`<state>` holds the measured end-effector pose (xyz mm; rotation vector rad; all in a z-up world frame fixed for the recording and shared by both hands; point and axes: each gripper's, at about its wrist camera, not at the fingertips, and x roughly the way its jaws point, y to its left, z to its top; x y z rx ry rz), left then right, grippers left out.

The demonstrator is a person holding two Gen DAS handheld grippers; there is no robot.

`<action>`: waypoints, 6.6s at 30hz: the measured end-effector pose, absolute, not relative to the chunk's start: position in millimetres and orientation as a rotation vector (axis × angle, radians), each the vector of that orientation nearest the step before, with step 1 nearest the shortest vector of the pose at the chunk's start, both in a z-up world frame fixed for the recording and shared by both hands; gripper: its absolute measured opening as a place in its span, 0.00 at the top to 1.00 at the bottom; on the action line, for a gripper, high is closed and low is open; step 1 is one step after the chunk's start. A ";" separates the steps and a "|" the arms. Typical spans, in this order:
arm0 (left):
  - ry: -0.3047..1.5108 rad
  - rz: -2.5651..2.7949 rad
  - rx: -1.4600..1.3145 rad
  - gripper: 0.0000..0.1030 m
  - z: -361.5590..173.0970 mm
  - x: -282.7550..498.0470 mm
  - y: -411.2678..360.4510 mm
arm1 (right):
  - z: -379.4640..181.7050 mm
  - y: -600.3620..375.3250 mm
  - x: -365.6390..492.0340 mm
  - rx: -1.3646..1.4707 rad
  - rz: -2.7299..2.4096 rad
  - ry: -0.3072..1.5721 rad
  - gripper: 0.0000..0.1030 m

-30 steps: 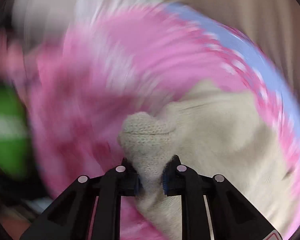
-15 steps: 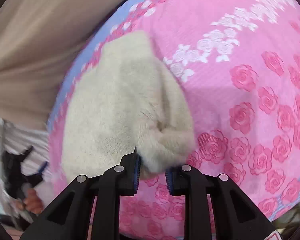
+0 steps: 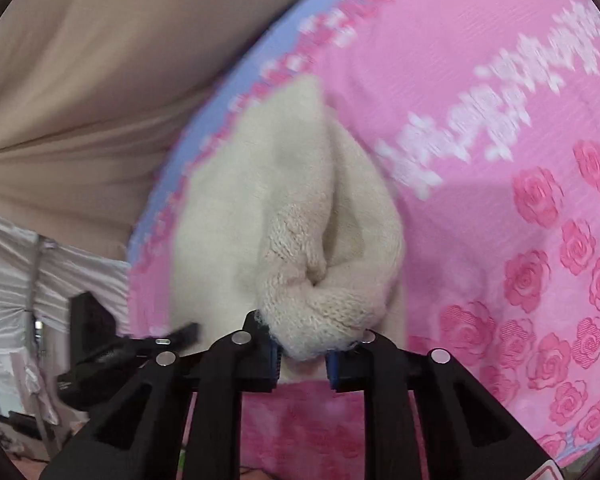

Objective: Fold small clothes

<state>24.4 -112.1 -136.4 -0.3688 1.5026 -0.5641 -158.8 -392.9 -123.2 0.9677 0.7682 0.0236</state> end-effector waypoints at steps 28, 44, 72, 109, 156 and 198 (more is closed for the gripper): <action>1.331 -0.432 -0.066 0.35 -129.2 46.1 -128.0 | -124.4 -374.8 -103.5 0.502 -0.191 0.969 0.71; 1.217 -0.336 0.069 0.31 -124.8 66.8 -147.5 | -113.1 -404.8 -30.0 0.452 -0.166 0.969 0.80; 1.271 -0.420 -0.146 0.13 -99.6 46.9 -128.2 | -100.0 -379.2 -113.7 0.645 -0.028 0.885 0.85; 1.353 -0.626 -0.323 0.48 -114.9 22.5 -159.3 | -146.7 -429.8 -150.7 0.833 -0.046 0.909 0.61; 1.506 -0.536 -0.601 0.23 -186.4 16.1 -125.1 | -206.5 -408.9 -123.5 1.079 0.089 0.952 0.47; 1.099 -0.229 -0.135 0.50 -78.5 90.9 159.7 | -107.0 -150.4 -22.6 0.502 -0.041 0.904 0.84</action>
